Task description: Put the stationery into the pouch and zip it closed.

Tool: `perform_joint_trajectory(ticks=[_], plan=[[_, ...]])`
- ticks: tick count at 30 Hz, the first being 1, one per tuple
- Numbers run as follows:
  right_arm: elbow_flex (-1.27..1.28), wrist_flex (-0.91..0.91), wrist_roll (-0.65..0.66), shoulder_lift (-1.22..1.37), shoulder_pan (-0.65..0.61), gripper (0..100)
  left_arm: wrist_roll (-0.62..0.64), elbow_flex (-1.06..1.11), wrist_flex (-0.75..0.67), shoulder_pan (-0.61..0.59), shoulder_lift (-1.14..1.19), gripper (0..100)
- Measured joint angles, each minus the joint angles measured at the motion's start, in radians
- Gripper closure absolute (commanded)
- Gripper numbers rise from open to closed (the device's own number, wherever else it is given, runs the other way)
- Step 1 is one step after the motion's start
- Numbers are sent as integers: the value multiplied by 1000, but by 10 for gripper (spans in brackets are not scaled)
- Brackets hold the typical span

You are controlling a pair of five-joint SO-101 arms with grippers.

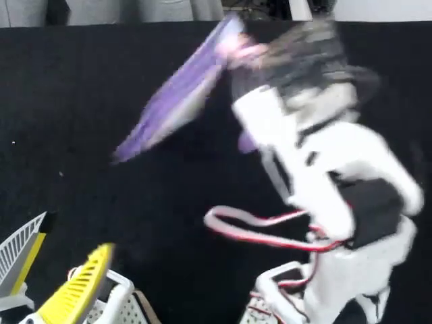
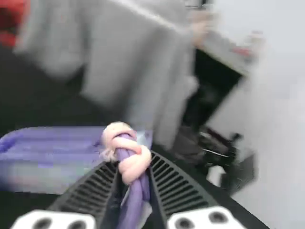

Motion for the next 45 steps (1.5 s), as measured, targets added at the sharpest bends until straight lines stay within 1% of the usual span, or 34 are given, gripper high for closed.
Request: perform_joint_trajectory(ticks=[1,3,4,5,7,10,11,12,15,16,19,21,26,31,33,35,37,39,45], plan=[[32,3,35,12,-69,988,0,0,0,0,0,817],[91,3,121,60,-133,988,0,0,0,0,0,815],[92,3,157,77,-137,988,0,0,0,0,0,809],[92,0,163,87,-120,988,0,0,0,0,0,802],[69,-5,129,92,-71,988,0,0,8,0,0,788],[3,-5,-3,92,-6,988,0,2,28,0,-2,780],[0,-3,-37,91,-2,988,0,0,28,0,-2,780],[0,-3,-43,91,-2,988,0,0,31,0,-2,780],[3,0,41,110,-11,988,0,0,34,0,-2,780],[5,0,48,112,-8,988,0,0,34,0,-2,780],[-18,0,0,89,-9,988,0,0,34,0,-2,780],[-29,3,-9,61,-9,988,0,0,34,0,-2,780],[-32,28,15,28,-41,988,0,15,34,0,-2,779],[-32,31,25,25,-52,988,-3,104,3,0,-2,778],[-32,32,26,25,-52,988,-40,140,-12,0,-2,778],[-32,60,63,25,-54,988,-97,175,-23,0,-2,770],[-32,92,110,25,-57,988,-135,209,-43,0,-2,728],[-32,95,138,25,-57,988,-150,239,-58,0,0,689],[-32,98,150,-48,-57,988,-155,296,-72,0,0,692]])
